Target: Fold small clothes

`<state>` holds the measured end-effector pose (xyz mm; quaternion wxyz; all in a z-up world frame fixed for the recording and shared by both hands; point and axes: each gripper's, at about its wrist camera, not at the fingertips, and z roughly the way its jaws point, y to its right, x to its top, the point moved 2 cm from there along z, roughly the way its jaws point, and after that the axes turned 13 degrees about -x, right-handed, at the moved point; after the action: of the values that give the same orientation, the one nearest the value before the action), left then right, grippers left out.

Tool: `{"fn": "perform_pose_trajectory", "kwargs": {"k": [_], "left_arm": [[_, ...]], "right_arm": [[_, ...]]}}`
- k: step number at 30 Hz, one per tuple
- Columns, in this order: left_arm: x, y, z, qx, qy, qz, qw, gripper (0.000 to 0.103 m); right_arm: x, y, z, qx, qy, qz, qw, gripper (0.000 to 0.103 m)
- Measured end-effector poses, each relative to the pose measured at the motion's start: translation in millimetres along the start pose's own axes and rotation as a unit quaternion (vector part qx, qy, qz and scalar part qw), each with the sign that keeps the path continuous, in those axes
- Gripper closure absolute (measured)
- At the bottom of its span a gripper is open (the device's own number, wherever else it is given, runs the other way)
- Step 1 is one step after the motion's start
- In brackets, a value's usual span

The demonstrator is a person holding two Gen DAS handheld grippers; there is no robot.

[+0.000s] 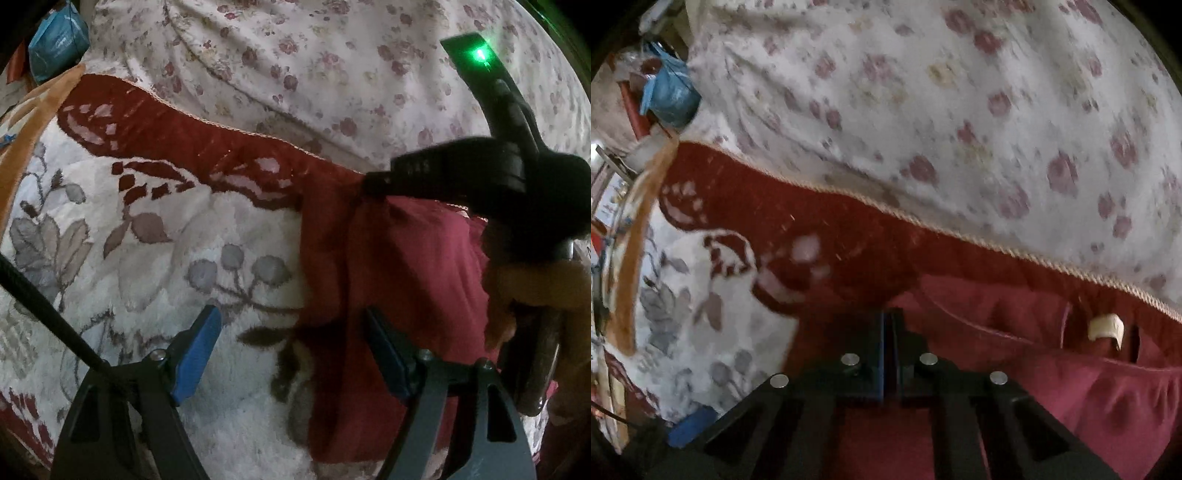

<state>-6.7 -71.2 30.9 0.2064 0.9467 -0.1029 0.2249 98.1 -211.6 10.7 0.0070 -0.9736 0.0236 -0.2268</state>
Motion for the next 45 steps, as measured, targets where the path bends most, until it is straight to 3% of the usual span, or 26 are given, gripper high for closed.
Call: {"fn": "perform_pose_trajectory", "kwargs": {"k": [6, 12, 14, 16, 19, 21, 26, 30, 34, 41, 45], "left_arm": [[1.4, 0.9, 1.1, 0.001, 0.001, 0.002, 1.0, 0.024], [0.8, 0.9, 0.7, 0.004, 0.002, 0.005, 1.0, 0.025], [1.0, 0.1, 0.7, 0.003, 0.002, 0.002, 1.0, 0.025], [0.7, 0.1, 0.2, 0.003, 0.002, 0.001, 1.0, 0.024], [0.4, -0.3, 0.7, 0.003, 0.002, 0.0, 1.0, 0.023], [0.6, -0.6, 2.4, 0.006, 0.001, 0.001, 1.0, 0.022], [1.4, -2.6, 6.8, 0.005, -0.005, -0.002, 1.0, 0.02], [0.8, -2.5, 6.7, 0.005, -0.005, -0.002, 1.0, 0.02], [0.5, -2.9, 5.9, 0.004, -0.005, -0.003, 1.0, 0.02], [1.5, -2.7, 8.2, 0.005, -0.005, -0.003, 1.0, 0.019], [1.3, -4.0, 8.5, 0.001, -0.006, -0.007, 1.0, 0.018]], "right_arm": [[0.3, -6.9, 22.6, 0.009, -0.009, -0.002, 1.0, 0.098], [-9.8, 19.7, -22.8, 0.061, 0.018, 0.034, 0.997, 0.087], [-22.6, 29.2, -41.4, 0.044, 0.036, 0.028, 0.998, 0.08], [-35.4, 39.2, -48.0, 0.016, 0.043, 0.026, 0.999, 0.079], [-42.9, 49.0, -29.3, -0.027, 0.027, 0.032, 0.999, 0.079], [-39.3, 52.6, -12.1, -0.034, 0.019, 0.046, 0.998, 0.079], [-19.5, 44.2, 10.2, -0.071, 0.029, 0.032, 0.997, 0.079], [-21.3, 37.2, -9.7, -0.06, 0.037, 0.011, 0.997, 0.079], [-33.0, 31.3, -33.3, -0.038, 0.053, 0.001, 0.998, 0.067], [-31.2, 28.6, 7.2, -0.056, 0.027, 0.016, 0.998, 0.065], [-28.6, 44.9, -5.6, -0.019, 0.028, 0.048, 0.998, 0.065]]}}
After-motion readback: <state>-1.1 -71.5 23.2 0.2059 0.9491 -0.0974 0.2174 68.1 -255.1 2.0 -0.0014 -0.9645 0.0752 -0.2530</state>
